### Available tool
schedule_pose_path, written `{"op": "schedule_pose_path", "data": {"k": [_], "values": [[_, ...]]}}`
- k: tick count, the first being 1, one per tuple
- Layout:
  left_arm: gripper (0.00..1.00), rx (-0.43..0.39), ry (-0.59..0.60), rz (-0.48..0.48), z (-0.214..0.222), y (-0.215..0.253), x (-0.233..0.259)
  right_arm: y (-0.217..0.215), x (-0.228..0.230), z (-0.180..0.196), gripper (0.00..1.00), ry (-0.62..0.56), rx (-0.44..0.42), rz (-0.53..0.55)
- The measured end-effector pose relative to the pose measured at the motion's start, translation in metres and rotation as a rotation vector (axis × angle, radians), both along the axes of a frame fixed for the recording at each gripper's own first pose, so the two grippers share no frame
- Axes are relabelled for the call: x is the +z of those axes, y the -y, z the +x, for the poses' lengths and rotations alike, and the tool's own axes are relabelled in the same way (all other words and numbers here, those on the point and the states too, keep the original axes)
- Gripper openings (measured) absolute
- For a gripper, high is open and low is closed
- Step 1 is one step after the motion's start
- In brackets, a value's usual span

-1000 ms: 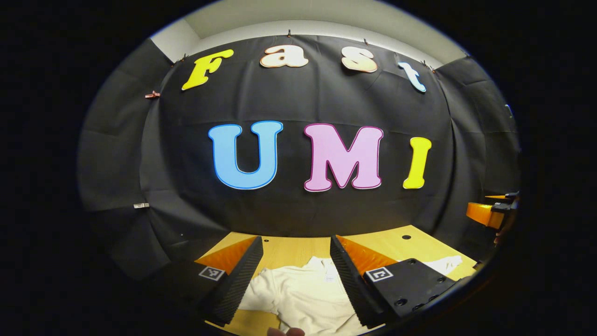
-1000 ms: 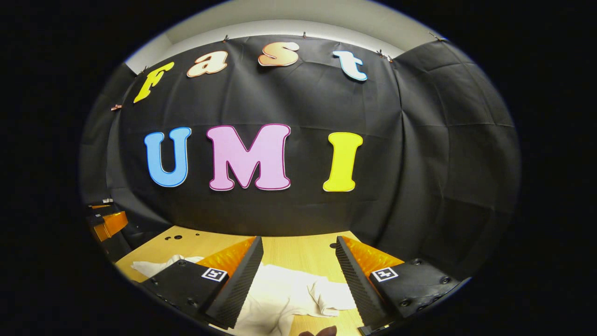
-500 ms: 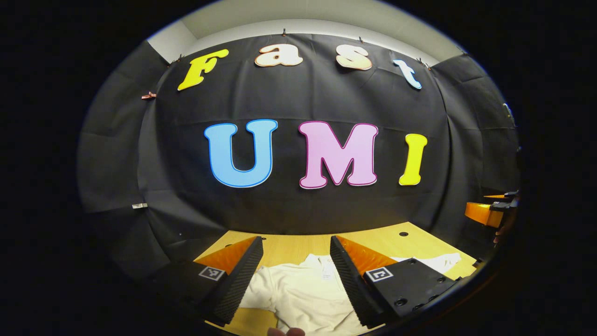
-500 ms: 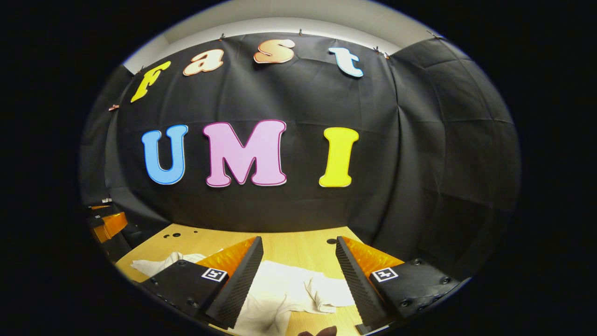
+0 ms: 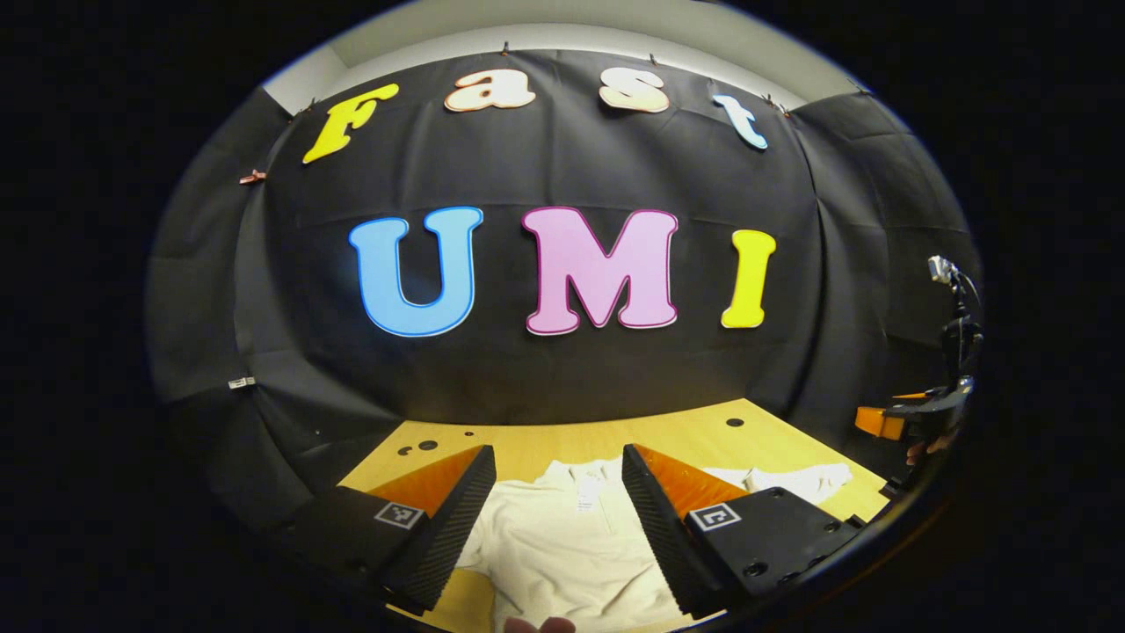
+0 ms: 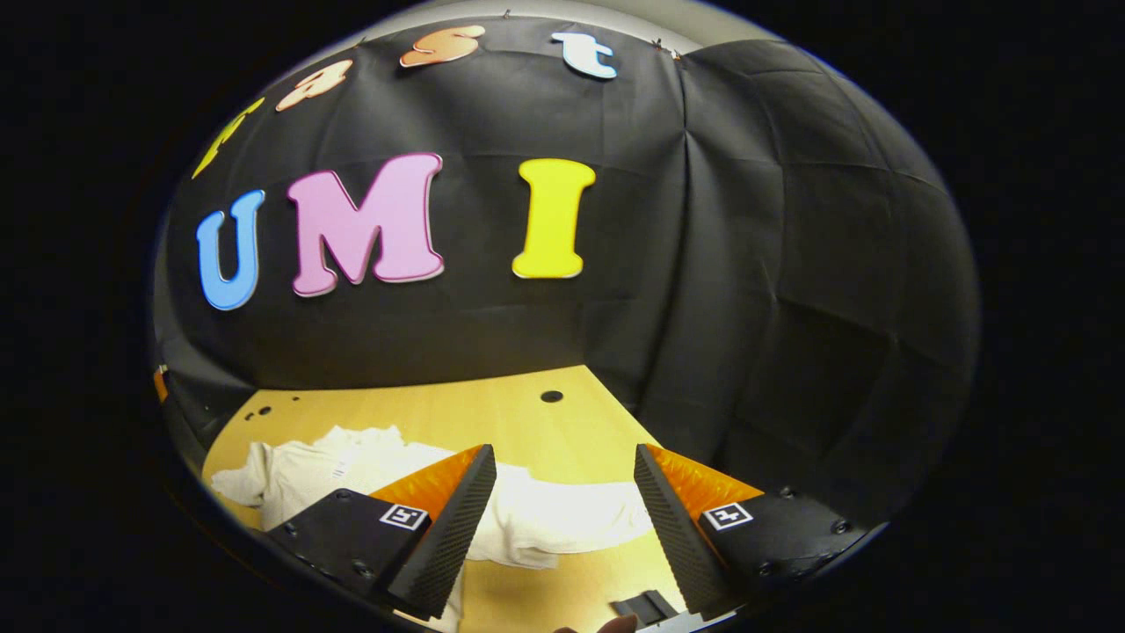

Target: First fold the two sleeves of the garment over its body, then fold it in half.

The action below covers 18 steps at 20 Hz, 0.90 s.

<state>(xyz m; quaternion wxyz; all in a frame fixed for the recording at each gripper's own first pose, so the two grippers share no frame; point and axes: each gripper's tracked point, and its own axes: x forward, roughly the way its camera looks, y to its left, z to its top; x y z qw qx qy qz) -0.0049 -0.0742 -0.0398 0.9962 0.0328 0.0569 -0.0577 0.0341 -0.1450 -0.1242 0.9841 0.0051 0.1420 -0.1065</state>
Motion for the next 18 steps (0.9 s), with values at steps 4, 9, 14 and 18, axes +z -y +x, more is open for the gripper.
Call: {"op": "schedule_pose_path", "data": {"k": [4,9,14,18], "values": [[0.94,-0.005,-0.038,0.011,0.002,0.017,-0.01,0.045,-0.05,0.016,0.97,-0.098,-0.06,0.036],[0.93,-0.007,-0.074,0.045,0.005,0.034,-0.022,0.085,-0.114,0.039,0.97,-0.223,-0.127,0.128],[0.93,0.012,-0.115,0.055,0.006,0.04,-0.033,0.108,-0.169,0.05,0.96,-0.333,-0.164,0.14],[0.93,0.032,-0.135,0.072,0.005,0.04,-0.038,0.122,-0.206,0.059,0.97,-0.399,-0.192,0.172]]}}
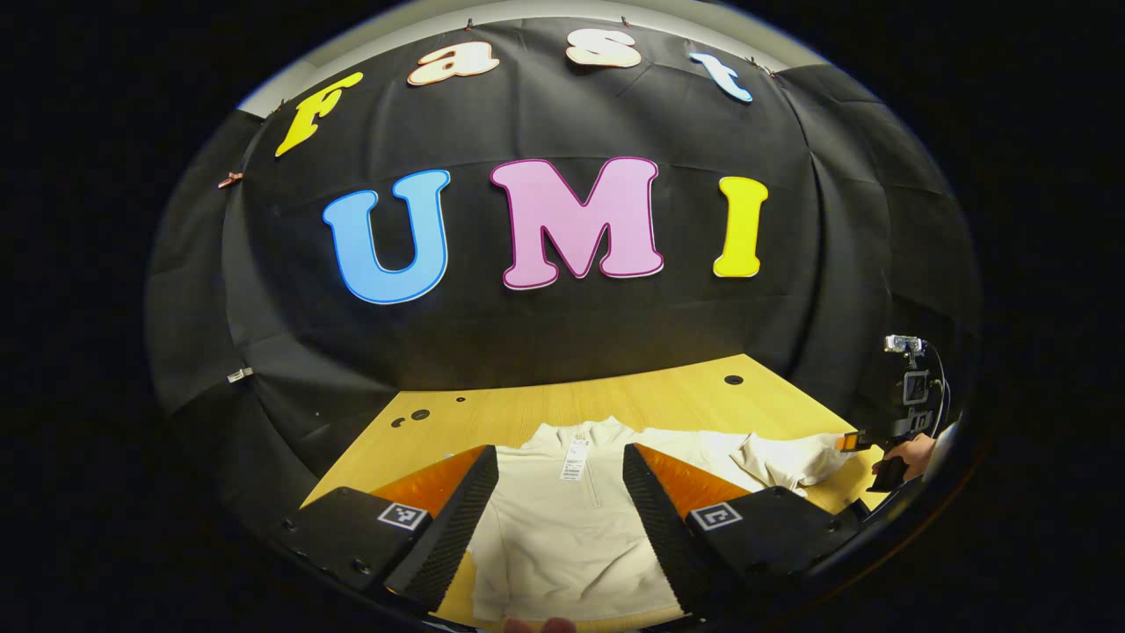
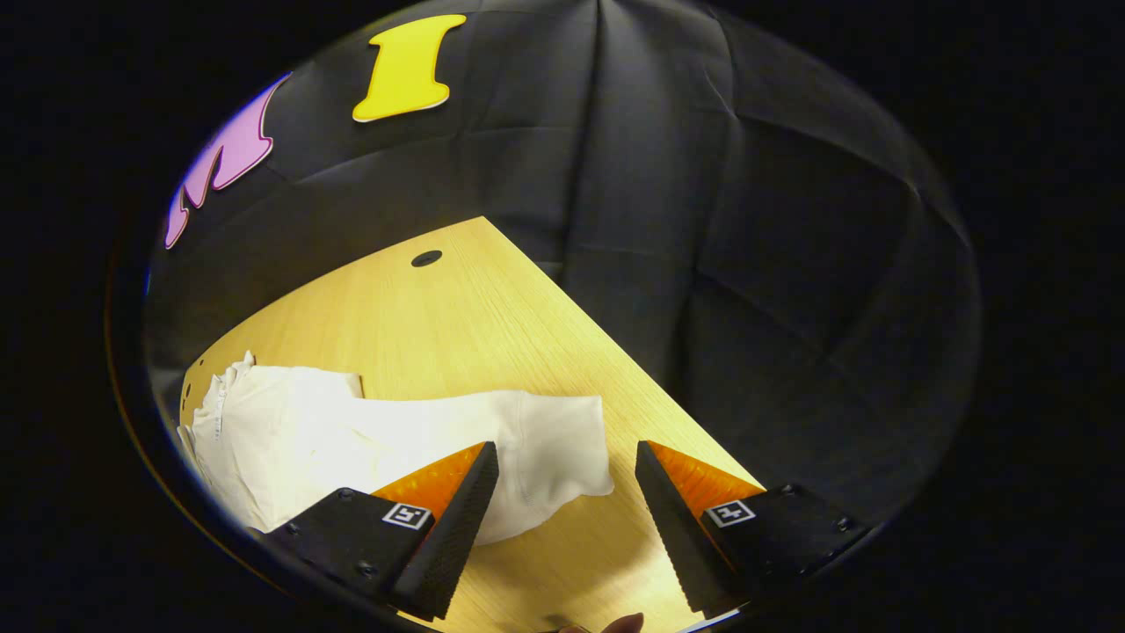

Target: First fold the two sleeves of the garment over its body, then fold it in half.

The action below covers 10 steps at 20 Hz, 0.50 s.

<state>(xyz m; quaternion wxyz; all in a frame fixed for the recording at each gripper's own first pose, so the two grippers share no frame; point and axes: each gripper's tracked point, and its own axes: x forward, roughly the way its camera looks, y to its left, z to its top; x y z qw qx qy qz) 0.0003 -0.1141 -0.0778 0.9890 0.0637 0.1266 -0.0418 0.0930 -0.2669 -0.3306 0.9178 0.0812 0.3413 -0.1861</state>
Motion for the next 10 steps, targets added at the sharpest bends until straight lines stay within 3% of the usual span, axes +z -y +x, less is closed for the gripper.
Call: {"op": "schedule_pose_path", "data": {"k": [4,7,10], "values": [[0.96,0.01,-0.014,0.012,-0.001,-0.001,-0.007,0.003,-0.017,0.005,0.97,-0.033,-0.005,0.01],[0.93,0.014,-0.019,0.016,-0.003,-0.003,-0.008,0.0,-0.027,0.009,0.96,-0.038,0.025,-0.002],[0.95,0.015,-0.023,0.016,-0.004,-0.008,-0.01,-0.013,-0.026,0.009,0.63,-0.043,0.078,0.014]]}}
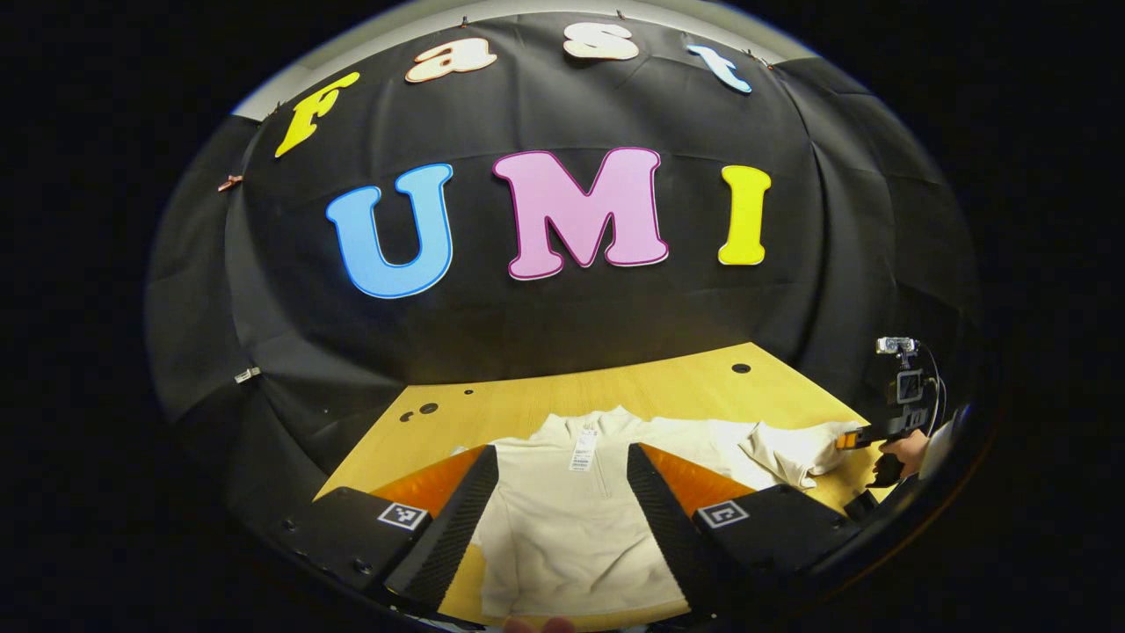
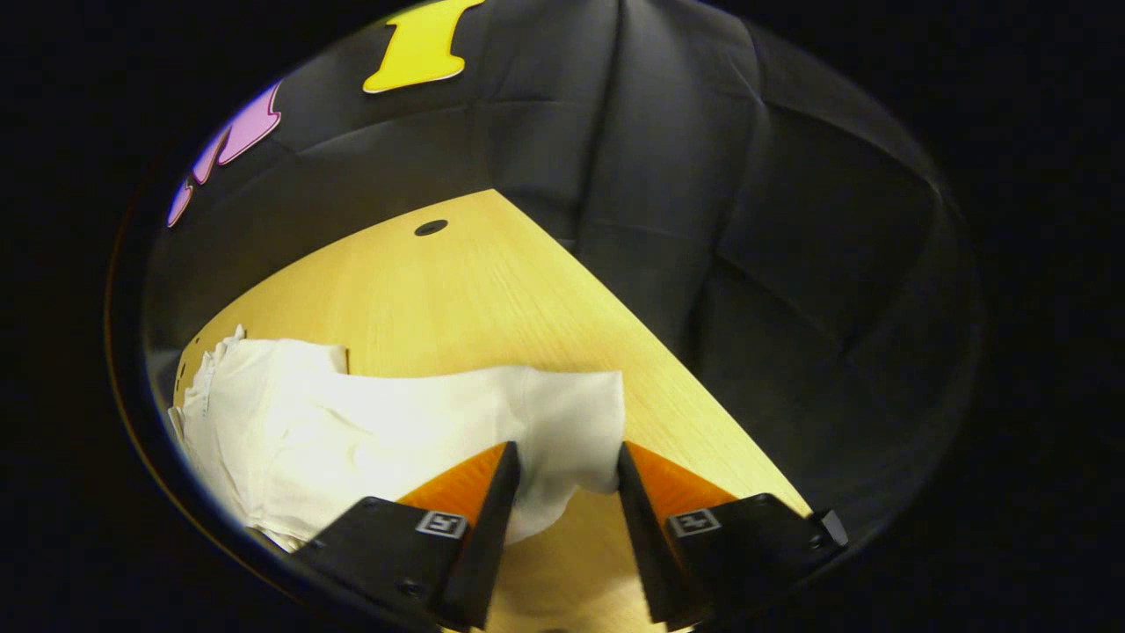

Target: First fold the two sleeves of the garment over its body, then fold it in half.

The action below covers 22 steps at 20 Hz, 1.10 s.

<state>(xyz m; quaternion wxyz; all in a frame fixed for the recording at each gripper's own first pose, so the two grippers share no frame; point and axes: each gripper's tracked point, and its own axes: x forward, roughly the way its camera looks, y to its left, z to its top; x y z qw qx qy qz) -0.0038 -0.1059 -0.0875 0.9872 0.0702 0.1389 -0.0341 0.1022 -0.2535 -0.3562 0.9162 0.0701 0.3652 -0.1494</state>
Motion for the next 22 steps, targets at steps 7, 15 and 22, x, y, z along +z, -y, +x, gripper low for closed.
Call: {"op": "schedule_pose_path", "data": {"k": [7,15,22], "values": [[0.96,-0.011,0.013,-0.015,0.0,-0.018,-0.001,-0.007,0.021,-0.014,0.11,0.048,-0.055,0.047],[0.96,-0.043,0.028,-0.059,-0.003,-0.038,0.002,-0.071,0.091,-0.032,0.11,0.207,-0.029,0.149],[0.96,-0.058,0.048,-0.091,-0.01,-0.079,0.005,-0.212,0.151,-0.038,0.11,0.329,0.139,0.222]]}}
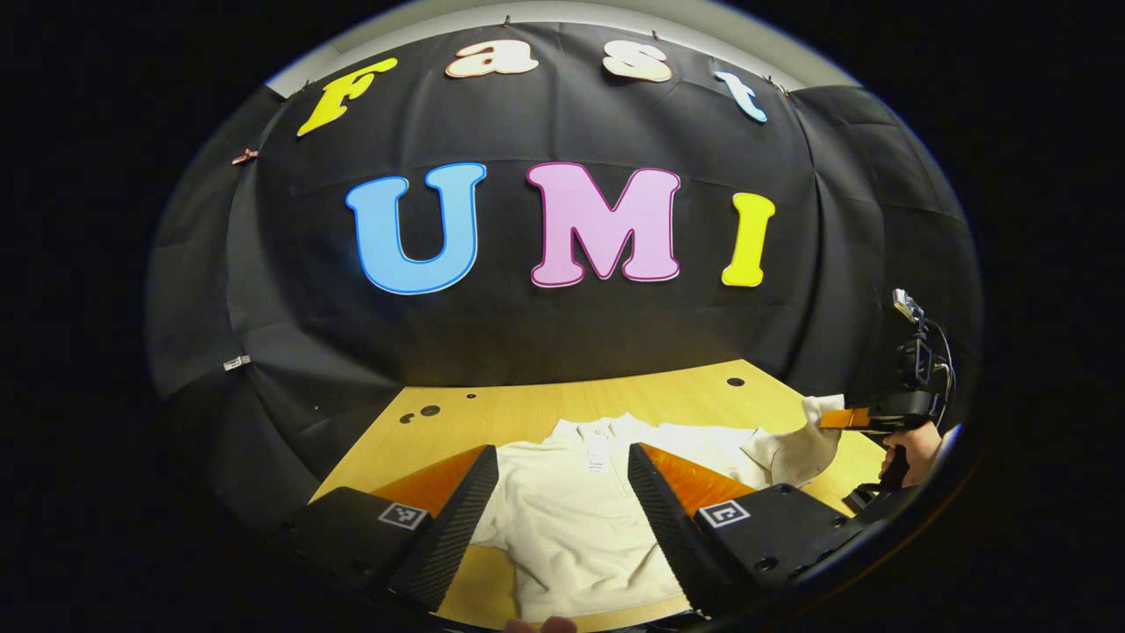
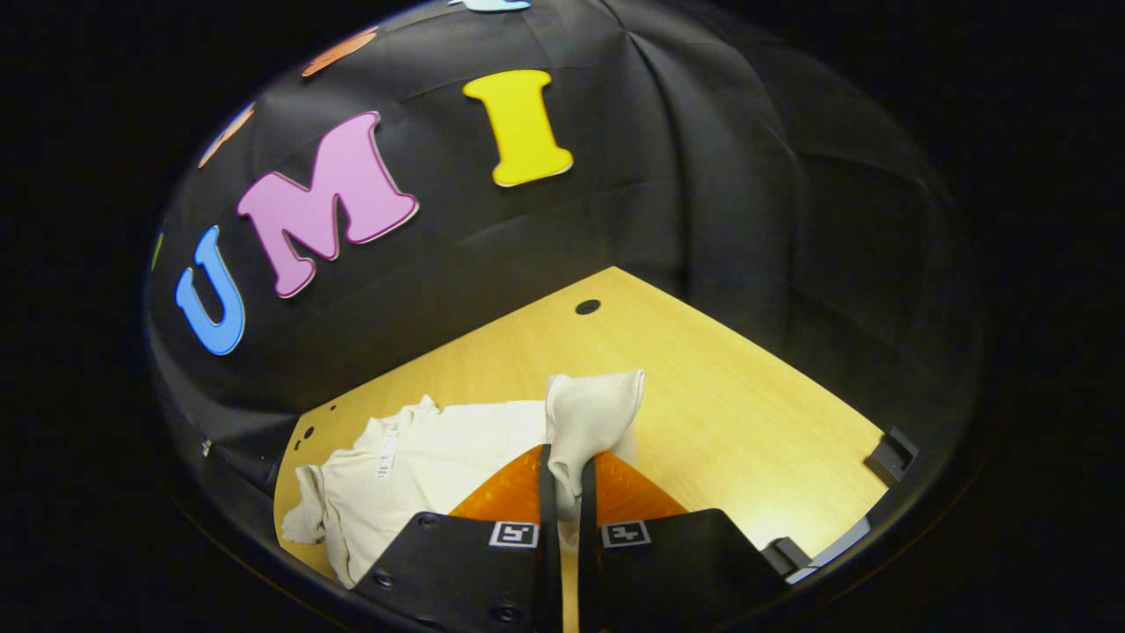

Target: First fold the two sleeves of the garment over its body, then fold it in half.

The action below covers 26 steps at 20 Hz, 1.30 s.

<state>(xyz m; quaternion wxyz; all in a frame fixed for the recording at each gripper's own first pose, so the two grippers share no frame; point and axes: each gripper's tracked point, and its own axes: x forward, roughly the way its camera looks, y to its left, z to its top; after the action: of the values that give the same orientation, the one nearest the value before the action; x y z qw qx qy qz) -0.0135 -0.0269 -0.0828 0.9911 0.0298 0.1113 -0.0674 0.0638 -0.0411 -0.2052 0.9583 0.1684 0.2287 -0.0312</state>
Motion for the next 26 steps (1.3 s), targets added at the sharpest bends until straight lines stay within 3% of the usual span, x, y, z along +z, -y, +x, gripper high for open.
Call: {"op": "schedule_pose_path", "data": {"k": [10,22,26], "values": [[0.96,0.037,0.004,-0.019,0.002,-0.062,-0.003,-0.163,-0.013,0.015,0.11,-0.014,0.199,-0.015],[0.96,0.127,-0.08,-0.062,0.006,-0.135,-0.043,-0.25,-0.093,0.02,0.11,-0.168,0.283,-0.092],[0.96,0.191,-0.125,-0.091,0.01,-0.162,-0.061,-0.254,-0.123,0.02,0.11,-0.245,0.258,-0.141]]}}
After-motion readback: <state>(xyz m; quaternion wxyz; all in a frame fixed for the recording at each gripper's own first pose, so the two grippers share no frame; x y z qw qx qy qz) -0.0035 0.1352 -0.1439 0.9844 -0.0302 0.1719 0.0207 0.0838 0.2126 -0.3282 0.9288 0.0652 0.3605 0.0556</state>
